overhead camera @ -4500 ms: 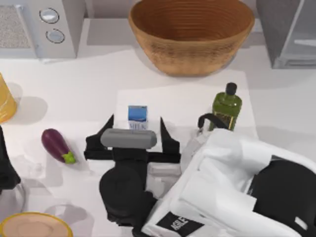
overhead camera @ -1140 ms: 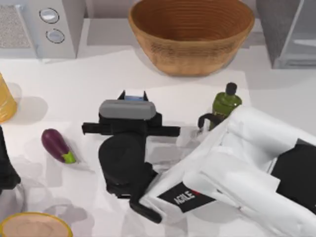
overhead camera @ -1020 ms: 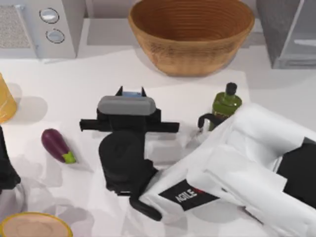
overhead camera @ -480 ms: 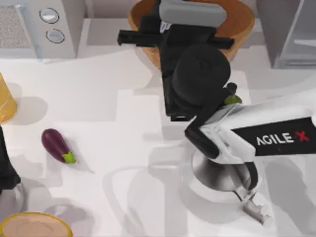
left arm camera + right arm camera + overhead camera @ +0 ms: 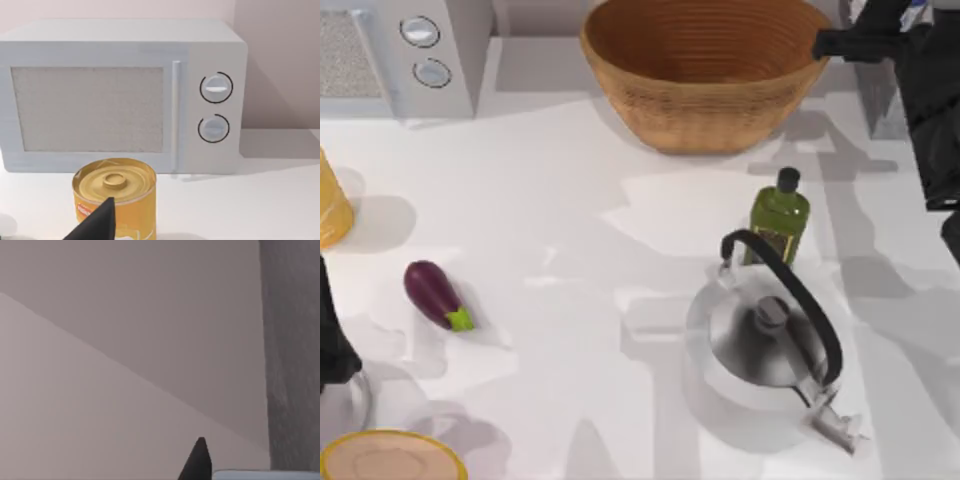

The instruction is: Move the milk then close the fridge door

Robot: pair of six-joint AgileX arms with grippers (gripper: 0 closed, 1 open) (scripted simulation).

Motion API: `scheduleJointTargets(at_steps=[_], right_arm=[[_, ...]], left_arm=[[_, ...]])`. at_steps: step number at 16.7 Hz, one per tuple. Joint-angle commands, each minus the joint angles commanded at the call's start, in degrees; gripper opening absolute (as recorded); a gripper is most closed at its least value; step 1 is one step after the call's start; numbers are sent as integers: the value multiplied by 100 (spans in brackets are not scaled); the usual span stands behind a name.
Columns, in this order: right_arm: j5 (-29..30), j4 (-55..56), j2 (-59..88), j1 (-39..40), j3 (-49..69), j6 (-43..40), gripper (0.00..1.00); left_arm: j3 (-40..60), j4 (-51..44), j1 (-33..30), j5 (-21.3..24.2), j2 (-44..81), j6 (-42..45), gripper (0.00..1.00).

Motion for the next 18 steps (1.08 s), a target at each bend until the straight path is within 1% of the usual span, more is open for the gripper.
scheduleJointTargets(at_steps=[4,8,11,16,18], right_arm=[[-937,-177,-623,-1127,-1109,-13,0],[-1574,-329,-978,-1872,-1897,-57,0],[-1750,-375,-1066,-2067,-2116,-80,0],[-1741,-369,-1030,-2049,-2089,-72,0],[-1792,-380,-851,-2098,-1900,-73,0]], left_arm=[[0,0,0,0,0,0,100],[0,0,0,0,0,0,100],[0,0,0,0,0,0,100],[0,0,0,0,0,0,100],[0,0,0,0,0,0,100]])
